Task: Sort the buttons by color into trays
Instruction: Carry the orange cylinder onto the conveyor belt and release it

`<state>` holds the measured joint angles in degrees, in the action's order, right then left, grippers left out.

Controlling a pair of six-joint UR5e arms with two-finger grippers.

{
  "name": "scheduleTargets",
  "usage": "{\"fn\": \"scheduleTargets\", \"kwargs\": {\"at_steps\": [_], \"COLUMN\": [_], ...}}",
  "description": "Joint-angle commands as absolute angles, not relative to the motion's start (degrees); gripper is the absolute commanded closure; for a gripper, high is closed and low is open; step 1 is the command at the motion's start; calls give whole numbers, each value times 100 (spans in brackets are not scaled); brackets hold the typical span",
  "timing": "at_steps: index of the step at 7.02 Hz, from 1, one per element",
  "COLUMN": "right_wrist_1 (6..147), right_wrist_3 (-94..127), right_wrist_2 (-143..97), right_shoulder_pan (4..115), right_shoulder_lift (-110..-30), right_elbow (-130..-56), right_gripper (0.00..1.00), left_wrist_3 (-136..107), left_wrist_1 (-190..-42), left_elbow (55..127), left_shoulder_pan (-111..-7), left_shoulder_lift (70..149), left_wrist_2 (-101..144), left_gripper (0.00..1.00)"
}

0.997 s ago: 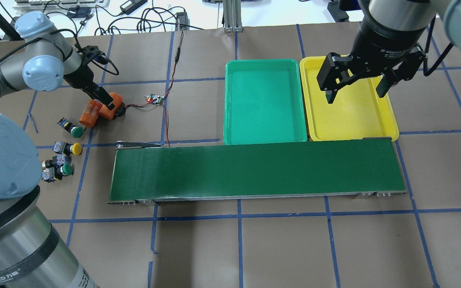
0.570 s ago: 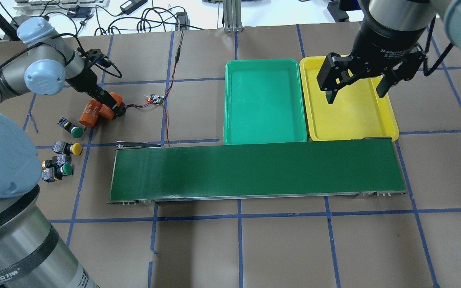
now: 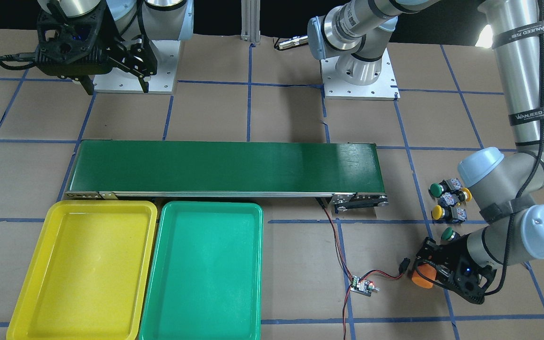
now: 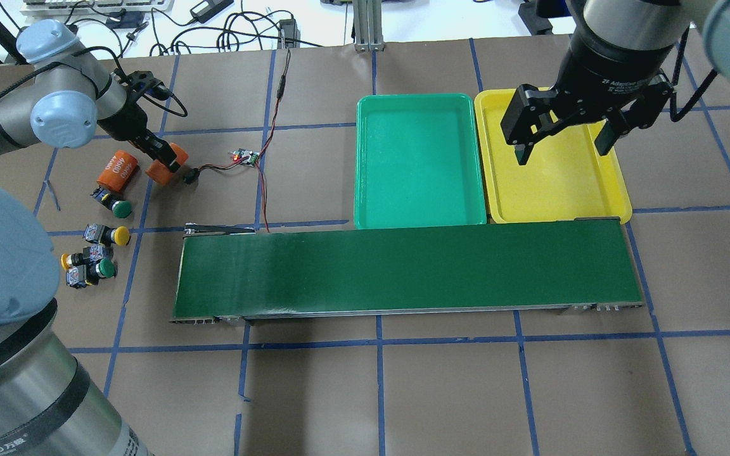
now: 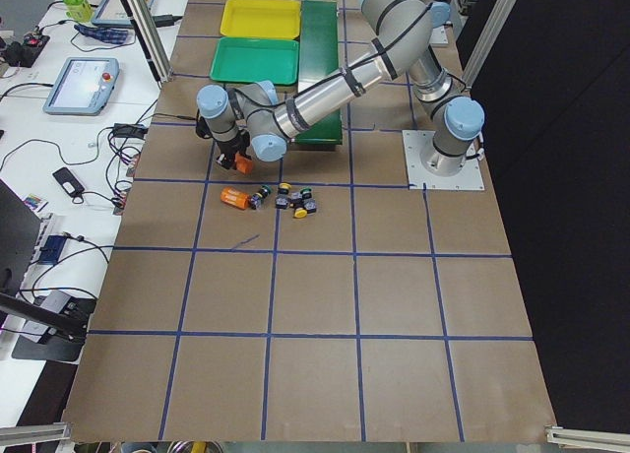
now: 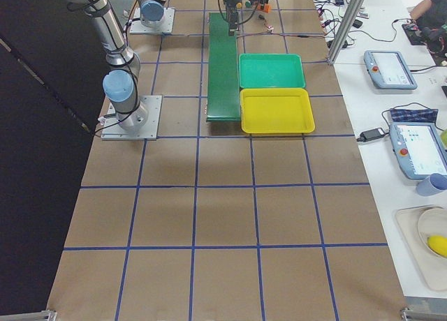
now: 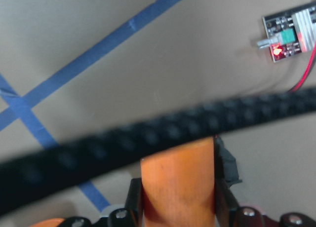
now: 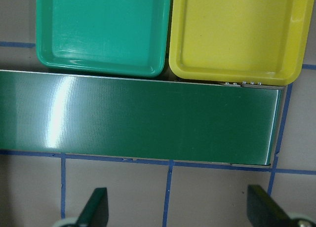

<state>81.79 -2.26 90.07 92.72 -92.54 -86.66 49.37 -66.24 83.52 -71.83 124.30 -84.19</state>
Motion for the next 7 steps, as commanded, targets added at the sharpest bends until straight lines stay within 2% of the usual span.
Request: {"fn": "scheduleTargets", "kwargs": {"at_steps": [1,2,3,5,7], "right_wrist_1": [8183,8183,8165,8165,8165], "right_wrist_3": [-229,-229,-229,-229,-229], "right_wrist_2": [9017,9009,9000,9000,8939], "right_shoulder_pan": [9264,9272,9272,9272,9272], "right_shoulder_lift": [-9246,-9246,-9263,-9255,-9255], "right_elbow": [-8675,-8684,-8684,-8684,-8684], "right_gripper": [0,0,0,0,0], "left_wrist_3": [4693,4737,4763,5636,6867], "left_wrist_1": [-7388,-7653,-7655,-7541,-7225], "left_elbow": [8384,8576,9118,10558,11178], "left_shoulder_pan": [-7312,-7643,-7890,-7972,-8128], "left_shoulder_lift": [11711,11281,10815,9936,9276], "left_wrist_2": [-8647,-8727,-8754,-8754,-8771], "left_gripper": [91,92,93,98,98]}}
